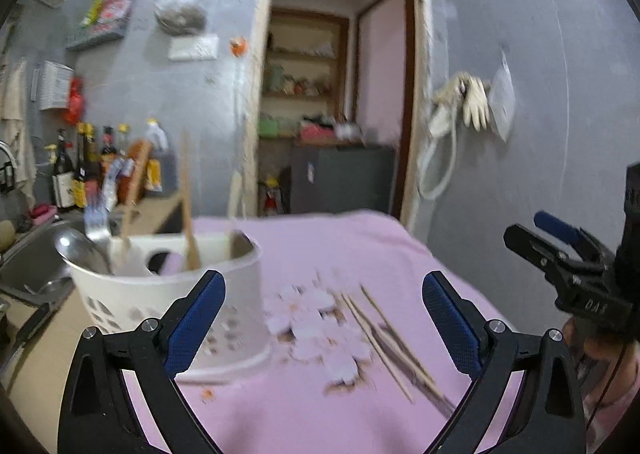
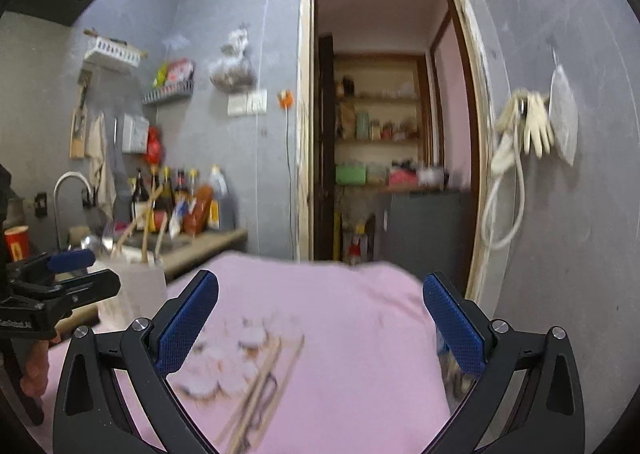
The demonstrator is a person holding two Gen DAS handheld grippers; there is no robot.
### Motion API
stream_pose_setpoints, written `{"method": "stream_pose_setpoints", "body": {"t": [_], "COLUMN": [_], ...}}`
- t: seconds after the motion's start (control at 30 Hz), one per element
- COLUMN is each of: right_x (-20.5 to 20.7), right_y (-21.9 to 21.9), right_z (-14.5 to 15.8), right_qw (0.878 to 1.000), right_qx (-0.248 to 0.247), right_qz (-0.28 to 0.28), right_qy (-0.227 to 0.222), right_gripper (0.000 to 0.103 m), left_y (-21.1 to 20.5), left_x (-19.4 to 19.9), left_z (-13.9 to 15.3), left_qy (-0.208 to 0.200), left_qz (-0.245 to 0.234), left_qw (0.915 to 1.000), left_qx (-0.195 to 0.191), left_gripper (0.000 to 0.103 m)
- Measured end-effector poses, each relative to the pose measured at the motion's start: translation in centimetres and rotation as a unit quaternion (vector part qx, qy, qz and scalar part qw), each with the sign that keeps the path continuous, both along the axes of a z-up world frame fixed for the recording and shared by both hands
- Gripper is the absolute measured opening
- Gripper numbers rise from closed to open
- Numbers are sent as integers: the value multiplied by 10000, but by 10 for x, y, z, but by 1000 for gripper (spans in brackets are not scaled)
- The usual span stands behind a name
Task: Organize utensils
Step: 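Move both grippers back down to the wooden chopsticks on the cloth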
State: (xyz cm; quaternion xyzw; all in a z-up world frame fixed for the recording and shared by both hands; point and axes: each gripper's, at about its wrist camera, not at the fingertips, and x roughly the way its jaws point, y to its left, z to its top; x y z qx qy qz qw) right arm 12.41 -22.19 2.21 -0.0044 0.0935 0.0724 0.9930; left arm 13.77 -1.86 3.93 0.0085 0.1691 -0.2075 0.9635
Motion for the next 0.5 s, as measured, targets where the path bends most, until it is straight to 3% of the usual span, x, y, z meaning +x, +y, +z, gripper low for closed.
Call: {"method": "stream_pose_setpoints", "body": {"t": [0.17,0.27,0.5], "right_x": [12,22,54], "right_y": [-11,-14,-19], "right_z": [-21,-32,-50], "right_qw": [9968,9926,9782], "right_qx": [-25,20,180], "right_qz": [132,276,625], "right_qy": [794,1182,1970], "right_gripper": [100,88,59], "left_y": [-20,-27,-45], "left_x": [16,24,52], "left_z": [-25,-36,-58], "left_qy": [827,1153,1910], "left_qz": [-322,-372,-703], "left_qw": [9958,9921,9775], "left_qx": [234,327,546], "left_gripper": [96,92,57]}}
